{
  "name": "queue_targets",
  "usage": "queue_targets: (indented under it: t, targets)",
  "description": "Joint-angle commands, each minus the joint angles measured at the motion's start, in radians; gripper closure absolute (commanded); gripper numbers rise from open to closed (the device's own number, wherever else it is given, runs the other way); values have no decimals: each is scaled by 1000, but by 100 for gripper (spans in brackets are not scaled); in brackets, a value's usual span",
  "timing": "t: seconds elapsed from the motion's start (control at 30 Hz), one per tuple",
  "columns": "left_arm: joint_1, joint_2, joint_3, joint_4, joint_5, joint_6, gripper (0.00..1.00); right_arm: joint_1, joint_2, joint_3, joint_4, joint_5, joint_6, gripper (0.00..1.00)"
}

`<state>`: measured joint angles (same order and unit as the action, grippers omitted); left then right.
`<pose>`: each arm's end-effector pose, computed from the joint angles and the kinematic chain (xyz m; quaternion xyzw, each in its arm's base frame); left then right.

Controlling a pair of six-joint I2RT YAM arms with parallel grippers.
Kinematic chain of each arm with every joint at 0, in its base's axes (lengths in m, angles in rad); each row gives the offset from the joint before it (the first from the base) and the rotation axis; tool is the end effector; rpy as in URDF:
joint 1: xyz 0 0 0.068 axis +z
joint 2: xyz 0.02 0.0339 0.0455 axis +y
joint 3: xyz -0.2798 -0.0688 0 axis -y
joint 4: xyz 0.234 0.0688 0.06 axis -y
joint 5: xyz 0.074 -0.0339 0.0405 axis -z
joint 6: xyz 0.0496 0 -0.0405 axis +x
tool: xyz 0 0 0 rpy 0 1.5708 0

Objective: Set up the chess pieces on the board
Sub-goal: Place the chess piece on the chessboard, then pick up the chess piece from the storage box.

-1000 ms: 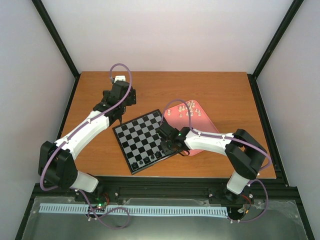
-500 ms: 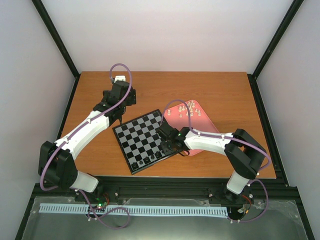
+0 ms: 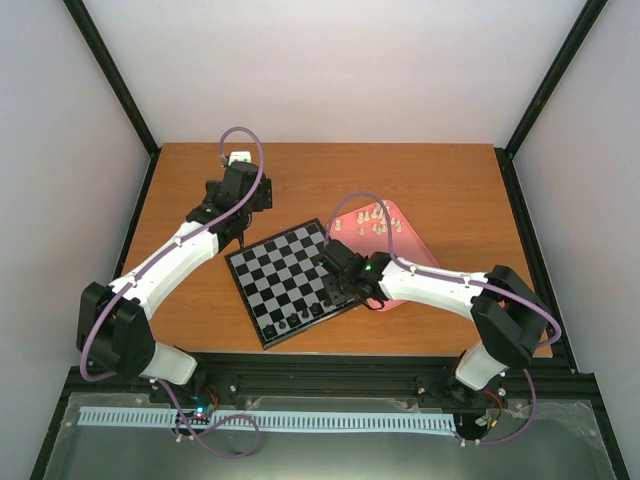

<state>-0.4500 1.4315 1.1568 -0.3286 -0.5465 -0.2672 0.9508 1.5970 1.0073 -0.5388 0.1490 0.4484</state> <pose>0.2980 -0.1153 0.3188 -0.0472 0.8603 0.0665 0.5032 0.1849 0.2463 0.2017 -0.2260 0.9465 0.0853 0.2141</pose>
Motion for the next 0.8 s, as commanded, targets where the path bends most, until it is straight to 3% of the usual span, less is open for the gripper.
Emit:
queue_targets:
  t: [0.0, 0.3, 0.77]
  targets:
    - [-9, -11, 54, 12, -10, 5, 0, 2, -48, 21, -40, 85, -10, 48]
    - [-9, -11, 59, 10, -4, -4, 0, -215, -129, -31, -49, 132, -39, 54]
    - [-9, 19, 67, 19, 9, 7, 0, -407, 18, -47, 44, 106, -83, 67]
